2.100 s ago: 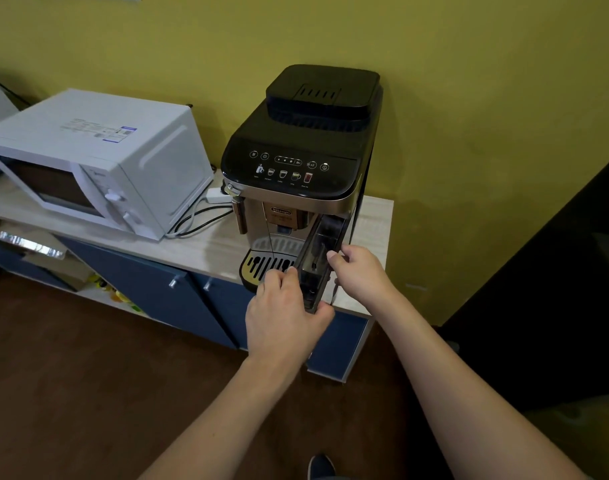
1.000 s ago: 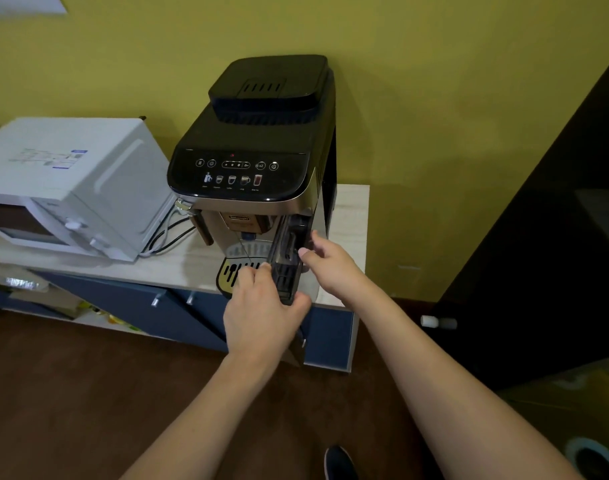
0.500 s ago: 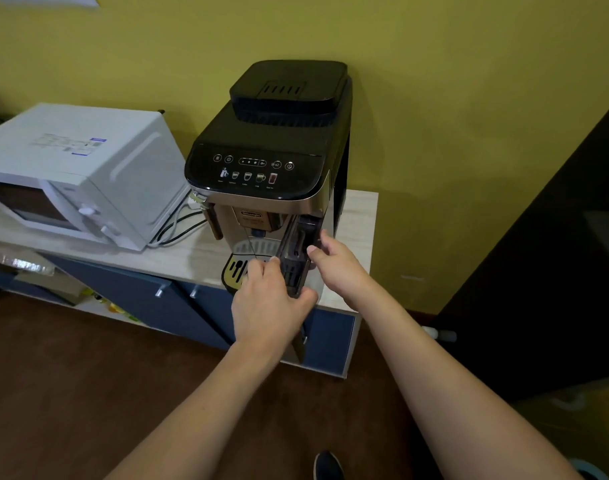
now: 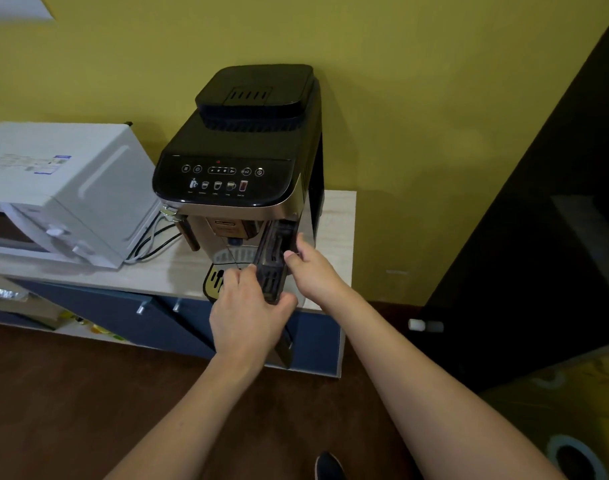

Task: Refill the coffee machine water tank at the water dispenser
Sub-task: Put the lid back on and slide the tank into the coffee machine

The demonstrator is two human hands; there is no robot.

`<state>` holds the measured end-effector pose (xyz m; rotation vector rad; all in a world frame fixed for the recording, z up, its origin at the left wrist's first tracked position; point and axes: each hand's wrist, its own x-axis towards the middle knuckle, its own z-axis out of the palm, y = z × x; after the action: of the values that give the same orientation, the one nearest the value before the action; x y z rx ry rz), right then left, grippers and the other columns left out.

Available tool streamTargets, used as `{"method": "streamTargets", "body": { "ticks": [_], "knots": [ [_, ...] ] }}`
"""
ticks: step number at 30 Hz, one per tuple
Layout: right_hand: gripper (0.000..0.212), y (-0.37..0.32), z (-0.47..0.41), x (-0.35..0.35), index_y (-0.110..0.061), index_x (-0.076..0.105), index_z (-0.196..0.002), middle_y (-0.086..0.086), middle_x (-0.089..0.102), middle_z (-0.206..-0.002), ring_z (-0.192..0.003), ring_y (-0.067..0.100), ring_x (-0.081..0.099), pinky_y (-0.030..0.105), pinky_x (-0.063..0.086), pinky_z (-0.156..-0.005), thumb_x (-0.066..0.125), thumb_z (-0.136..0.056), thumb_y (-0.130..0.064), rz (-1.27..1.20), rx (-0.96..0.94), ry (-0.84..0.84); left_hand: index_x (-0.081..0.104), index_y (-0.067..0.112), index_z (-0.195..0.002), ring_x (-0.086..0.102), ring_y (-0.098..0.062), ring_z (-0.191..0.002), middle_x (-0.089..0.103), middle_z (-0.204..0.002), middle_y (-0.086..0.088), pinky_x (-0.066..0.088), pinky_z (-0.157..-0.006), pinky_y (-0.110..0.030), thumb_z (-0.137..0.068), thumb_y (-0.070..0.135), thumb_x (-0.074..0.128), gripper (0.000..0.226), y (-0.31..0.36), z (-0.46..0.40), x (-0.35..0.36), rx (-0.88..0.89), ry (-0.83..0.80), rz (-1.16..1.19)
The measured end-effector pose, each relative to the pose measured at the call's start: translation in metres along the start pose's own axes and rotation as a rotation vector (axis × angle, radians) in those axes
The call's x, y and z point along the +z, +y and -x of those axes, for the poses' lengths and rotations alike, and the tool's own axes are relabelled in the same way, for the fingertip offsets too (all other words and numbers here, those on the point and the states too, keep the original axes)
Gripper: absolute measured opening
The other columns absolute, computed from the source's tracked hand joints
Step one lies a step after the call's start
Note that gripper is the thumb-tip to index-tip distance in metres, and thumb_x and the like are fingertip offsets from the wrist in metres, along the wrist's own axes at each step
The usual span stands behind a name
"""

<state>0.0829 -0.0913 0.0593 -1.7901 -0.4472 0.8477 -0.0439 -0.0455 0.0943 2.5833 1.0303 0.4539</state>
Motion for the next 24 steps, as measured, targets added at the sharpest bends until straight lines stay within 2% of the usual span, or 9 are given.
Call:
{"method": "streamTargets", "body": {
  "ticks": [4, 8, 15, 19, 24],
  "knots": [
    [0.069, -0.002, -0.005, 0.0, -0.033, 0.012, -0.157, 0.008, 0.045, -0.153, -0.136, 0.028, 0.047, 0.049, 0.036, -0.114, 0.037, -0.095, -0.045, 0.022, -0.006, 0.008, 0.053, 0.017, -0.117, 0.049, -0.017, -0.085, 0.043, -0.1, 0.003, 0.037, -0.066, -0.032, -0.076, 0.048, 0.063, 0.052, 0.003, -0.005, 0.001, -0.006, 0.011, -0.012],
    [0.073, -0.001, -0.012, 0.0, -0.034, 0.018, -0.155, 0.006, 0.046, -0.152, -0.136, 0.027, 0.047, 0.049, 0.038, -0.113, 0.038, -0.087, -0.051, 0.008, -0.016, -0.003, 0.052, 0.016, -0.123, 0.054, -0.021, -0.093, 0.045, -0.104, 0.001, 0.039, -0.069, -0.032, -0.076, 0.05, 0.063, 0.059, 0.003, -0.007, 0.002, -0.01, 0.002, -0.018],
    [0.071, -0.003, -0.019, -0.004, -0.032, 0.021, -0.155, 0.005, 0.047, -0.151, -0.135, 0.026, 0.049, 0.05, 0.038, -0.113, 0.04, -0.089, -0.048, -0.002, -0.015, 0.018, 0.052, 0.015, -0.122, 0.053, -0.02, -0.09, 0.043, -0.104, 0.002, 0.038, -0.067, -0.032, -0.078, 0.049, 0.062, 0.057, 0.006, -0.015, 0.003, -0.008, 0.001, -0.018],
    [0.067, -0.014, -0.027, -0.015, -0.032, 0.011, -0.158, 0.004, 0.04, -0.157, -0.141, 0.025, 0.041, 0.048, 0.032, -0.117, 0.038, -0.098, -0.043, -0.027, 0.001, 0.024, 0.055, 0.016, -0.113, 0.05, -0.018, -0.086, 0.044, -0.102, 0.001, 0.038, -0.065, -0.03, -0.076, 0.048, 0.061, 0.049, 0.015, -0.034, 0.01, -0.002, 0.012, 0.009],
    [0.063, -0.022, -0.039, -0.026, -0.029, 0.008, -0.159, 0.005, 0.034, -0.16, -0.145, 0.025, 0.036, 0.046, 0.028, -0.119, 0.037, -0.103, -0.037, -0.003, 0.008, -0.006, 0.055, 0.015, -0.114, 0.046, -0.016, -0.084, 0.042, -0.1, 0.002, 0.039, -0.066, -0.03, -0.075, 0.048, 0.062, 0.052, 0.018, -0.051, 0.018, -0.001, 0.033, -0.005]
  ]
}}
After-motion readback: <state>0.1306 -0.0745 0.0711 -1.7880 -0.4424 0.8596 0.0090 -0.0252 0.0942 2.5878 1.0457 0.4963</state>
